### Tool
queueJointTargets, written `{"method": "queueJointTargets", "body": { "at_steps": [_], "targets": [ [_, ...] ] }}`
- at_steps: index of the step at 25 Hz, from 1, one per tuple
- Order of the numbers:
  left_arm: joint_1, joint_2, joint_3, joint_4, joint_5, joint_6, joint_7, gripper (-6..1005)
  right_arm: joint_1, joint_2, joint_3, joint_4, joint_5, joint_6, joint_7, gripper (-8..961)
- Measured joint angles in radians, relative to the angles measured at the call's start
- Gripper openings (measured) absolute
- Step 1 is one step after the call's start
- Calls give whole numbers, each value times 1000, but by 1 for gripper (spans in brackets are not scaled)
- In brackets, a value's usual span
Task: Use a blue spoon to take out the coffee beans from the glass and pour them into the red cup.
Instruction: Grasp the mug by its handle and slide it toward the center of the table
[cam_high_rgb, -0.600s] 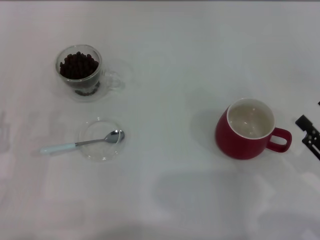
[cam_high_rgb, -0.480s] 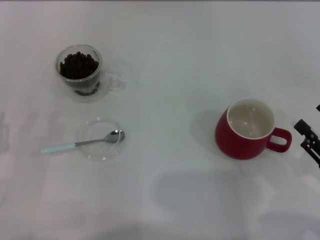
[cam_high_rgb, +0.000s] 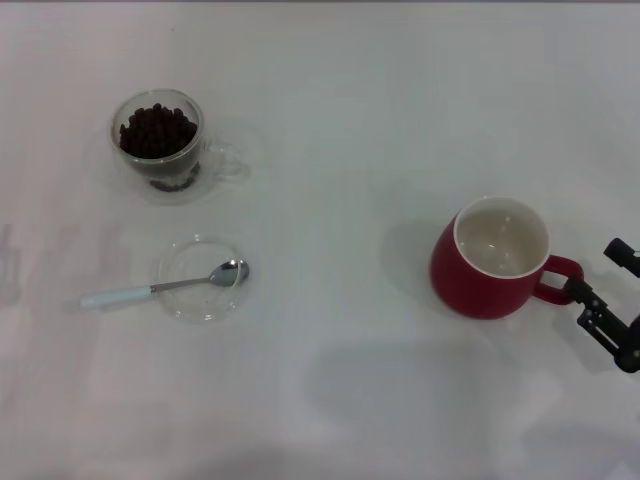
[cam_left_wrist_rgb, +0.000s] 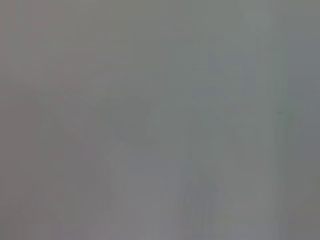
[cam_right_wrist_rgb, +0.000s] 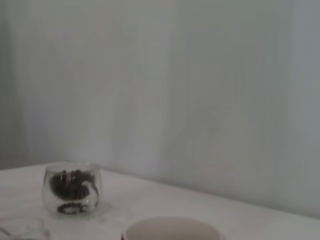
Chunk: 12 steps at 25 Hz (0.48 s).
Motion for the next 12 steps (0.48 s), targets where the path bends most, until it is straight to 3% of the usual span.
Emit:
{"method": "queueJointTargets", "body": {
  "at_steps": [6,12],
  "targets": [
    [-4,0,0,0,0,0,1,453,4,0,0,-3,-31,35,2,608],
    [-5,0,0,0,0,0,1,454,8,1,0,-83,-58,173,0,606]
  ]
}}
